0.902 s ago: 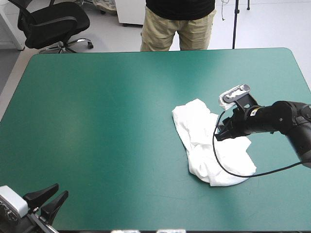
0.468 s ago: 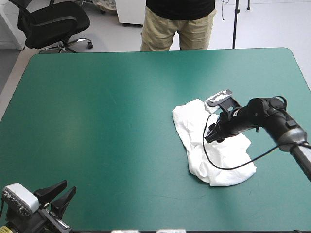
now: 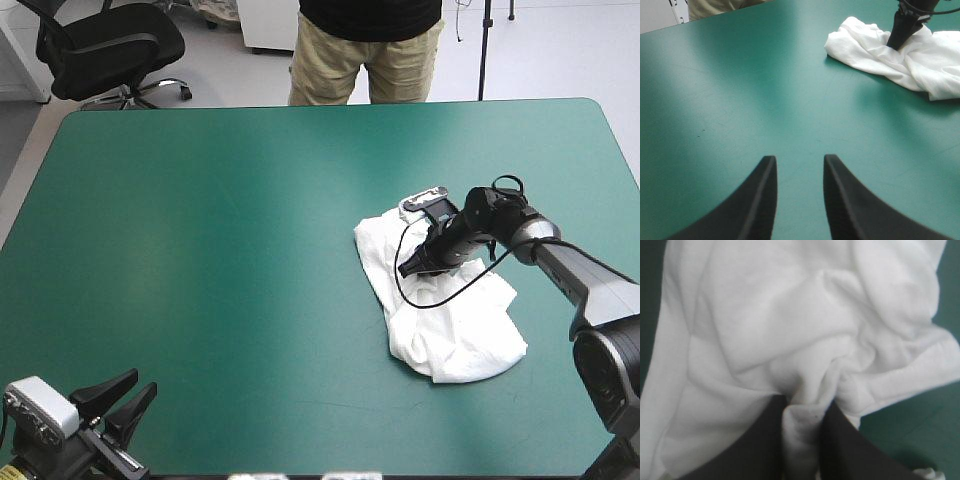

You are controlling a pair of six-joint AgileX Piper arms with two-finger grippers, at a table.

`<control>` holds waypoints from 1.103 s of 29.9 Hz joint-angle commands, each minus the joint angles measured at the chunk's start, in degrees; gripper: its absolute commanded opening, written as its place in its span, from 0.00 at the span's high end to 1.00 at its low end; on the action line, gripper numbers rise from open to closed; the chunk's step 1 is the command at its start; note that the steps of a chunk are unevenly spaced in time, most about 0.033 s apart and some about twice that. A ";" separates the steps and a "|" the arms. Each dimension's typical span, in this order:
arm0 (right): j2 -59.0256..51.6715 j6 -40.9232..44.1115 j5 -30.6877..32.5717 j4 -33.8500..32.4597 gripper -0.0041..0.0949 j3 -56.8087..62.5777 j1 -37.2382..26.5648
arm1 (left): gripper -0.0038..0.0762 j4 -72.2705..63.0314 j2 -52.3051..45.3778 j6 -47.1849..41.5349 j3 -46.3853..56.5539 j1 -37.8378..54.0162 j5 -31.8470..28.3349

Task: Fold the cloth

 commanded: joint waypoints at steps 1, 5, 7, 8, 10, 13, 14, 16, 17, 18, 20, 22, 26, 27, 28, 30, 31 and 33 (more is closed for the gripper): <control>-2.16 -3.12 -0.02 2.66 0.97 -3.31 0.08 | 0.66 -0.38 1.03 -0.70 -1.27 -0.21 -4.54; -2.16 -4.45 0.49 4.25 0.97 -5.14 0.65 | 0.66 -0.37 1.03 -0.70 -1.27 -0.21 -5.13; -1.89 -4.55 0.83 4.37 0.97 -5.98 1.87 | 0.66 -0.37 1.03 -0.70 -1.27 -0.21 -5.52; -1.68 -4.55 1.09 4.34 0.97 -6.45 2.82 | 0.67 -0.37 1.03 -0.70 -1.27 -0.21 -5.66; -0.73 -4.55 1.76 4.34 0.97 -7.05 5.29 | 0.67 -0.37 1.03 -0.70 -1.27 -0.21 -5.90; 1.09 -4.55 1.52 4.34 0.97 -8.12 10.06 | 0.68 -0.37 1.03 -0.70 -1.27 -0.21 -6.40; 1.64 -4.55 1.36 4.34 0.97 -8.59 11.47 | 0.68 -0.37 1.03 -0.70 -1.27 -0.21 -6.67; 2.99 -4.55 0.96 4.52 0.97 -10.11 15.27 | 0.69 -0.23 1.03 -0.70 -1.27 -0.21 -7.06; 3.56 -4.55 0.96 4.70 0.97 -11.11 16.75 | 0.69 -0.23 1.03 -0.70 -1.27 -0.21 -7.21; 4.42 -4.55 0.96 5.32 0.97 -12.32 18.66 | 0.69 -0.23 1.03 -0.70 -1.27 -0.21 -7.21; 5.44 -4.55 1.44 6.75 0.97 -14.84 22.17 | 0.69 -0.23 1.03 -0.70 -1.27 -0.21 -7.09; 5.96 -5.72 1.59 7.14 0.97 -17.69 26.46 | 0.69 -0.13 1.03 -0.70 -1.27 -0.21 -6.99; 6.27 -5.98 1.71 6.88 0.98 -23.10 34.38 | 0.69 0.81 1.03 -0.46 -1.27 -0.21 -6.99; 6.27 -6.01 1.71 6.55 0.98 -24.29 36.17 | 0.69 0.93 1.03 -0.31 -1.27 -0.21 -6.99; 6.27 -6.31 1.71 6.25 0.98 -25.27 37.68 | 0.69 1.32 1.03 -0.31 -1.27 -0.21 -6.99; 6.27 -6.38 1.71 5.13 0.98 -26.56 39.72 | 0.69 1.36 1.03 -0.31 -1.27 -0.21 -6.99; 6.37 -5.78 1.59 4.25 0.98 -26.98 40.36 | 0.69 1.36 1.03 -0.42 -1.27 -0.21 -6.99; 6.57 -4.19 1.73 2.25 0.97 -27.49 40.53 | 0.69 1.36 1.03 -0.55 -1.27 -0.21 -6.99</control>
